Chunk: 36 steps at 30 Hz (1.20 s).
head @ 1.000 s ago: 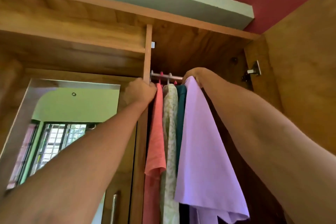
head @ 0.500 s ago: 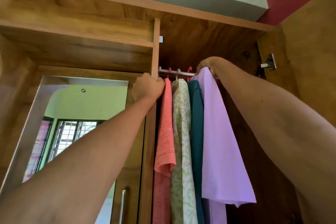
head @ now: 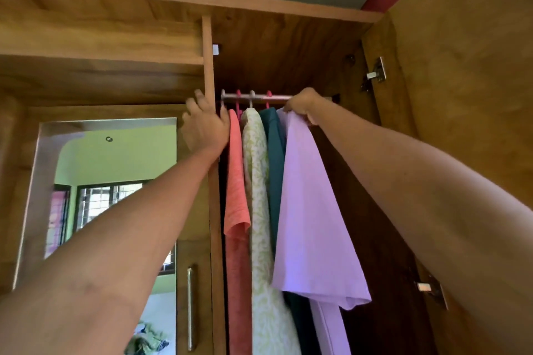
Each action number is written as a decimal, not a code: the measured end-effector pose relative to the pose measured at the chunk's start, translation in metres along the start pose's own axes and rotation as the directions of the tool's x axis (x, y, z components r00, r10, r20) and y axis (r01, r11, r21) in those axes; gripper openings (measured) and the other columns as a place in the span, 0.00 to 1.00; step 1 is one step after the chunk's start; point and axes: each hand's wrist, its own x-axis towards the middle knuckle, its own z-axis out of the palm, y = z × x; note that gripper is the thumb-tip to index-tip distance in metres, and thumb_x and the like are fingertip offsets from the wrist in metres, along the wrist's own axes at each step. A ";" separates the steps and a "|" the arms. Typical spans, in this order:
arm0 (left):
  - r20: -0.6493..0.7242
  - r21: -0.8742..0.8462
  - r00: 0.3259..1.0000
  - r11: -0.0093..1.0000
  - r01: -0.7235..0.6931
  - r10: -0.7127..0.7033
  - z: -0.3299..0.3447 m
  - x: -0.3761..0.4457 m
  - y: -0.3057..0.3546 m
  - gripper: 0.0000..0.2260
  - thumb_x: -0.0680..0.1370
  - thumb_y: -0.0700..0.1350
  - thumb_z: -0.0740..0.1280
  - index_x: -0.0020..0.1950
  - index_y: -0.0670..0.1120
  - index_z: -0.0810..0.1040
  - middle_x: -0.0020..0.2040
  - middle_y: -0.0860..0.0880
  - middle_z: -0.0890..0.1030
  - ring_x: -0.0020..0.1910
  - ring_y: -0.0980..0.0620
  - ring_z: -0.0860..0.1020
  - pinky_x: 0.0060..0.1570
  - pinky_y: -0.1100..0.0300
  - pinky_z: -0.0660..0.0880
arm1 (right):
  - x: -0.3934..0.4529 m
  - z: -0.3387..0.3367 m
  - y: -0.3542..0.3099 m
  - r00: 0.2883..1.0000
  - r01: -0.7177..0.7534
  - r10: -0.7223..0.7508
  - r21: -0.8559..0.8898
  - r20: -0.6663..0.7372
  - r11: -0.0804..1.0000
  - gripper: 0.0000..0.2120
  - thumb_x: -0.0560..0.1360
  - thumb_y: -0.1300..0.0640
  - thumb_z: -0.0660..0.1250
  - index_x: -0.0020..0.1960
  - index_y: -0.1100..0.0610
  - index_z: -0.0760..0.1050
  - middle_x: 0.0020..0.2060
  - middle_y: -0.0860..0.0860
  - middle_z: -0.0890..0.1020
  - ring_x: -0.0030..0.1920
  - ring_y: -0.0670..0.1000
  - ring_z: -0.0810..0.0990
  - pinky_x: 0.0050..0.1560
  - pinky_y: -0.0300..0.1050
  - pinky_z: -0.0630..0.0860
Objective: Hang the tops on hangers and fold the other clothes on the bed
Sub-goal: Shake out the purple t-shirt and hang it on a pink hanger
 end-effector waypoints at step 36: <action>0.678 -0.387 0.248 0.049 0.921 0.692 -0.127 -0.513 0.159 0.15 0.79 0.37 0.62 0.66 0.38 0.72 0.64 0.44 0.75 0.59 0.56 0.74 0.50 0.78 0.70 | -0.576 -0.150 0.214 0.685 -0.571 0.344 -0.179 -0.642 0.802 0.08 0.75 0.56 0.68 0.50 0.59 0.81 0.47 0.51 0.83 0.48 0.50 0.81 0.51 0.45 0.77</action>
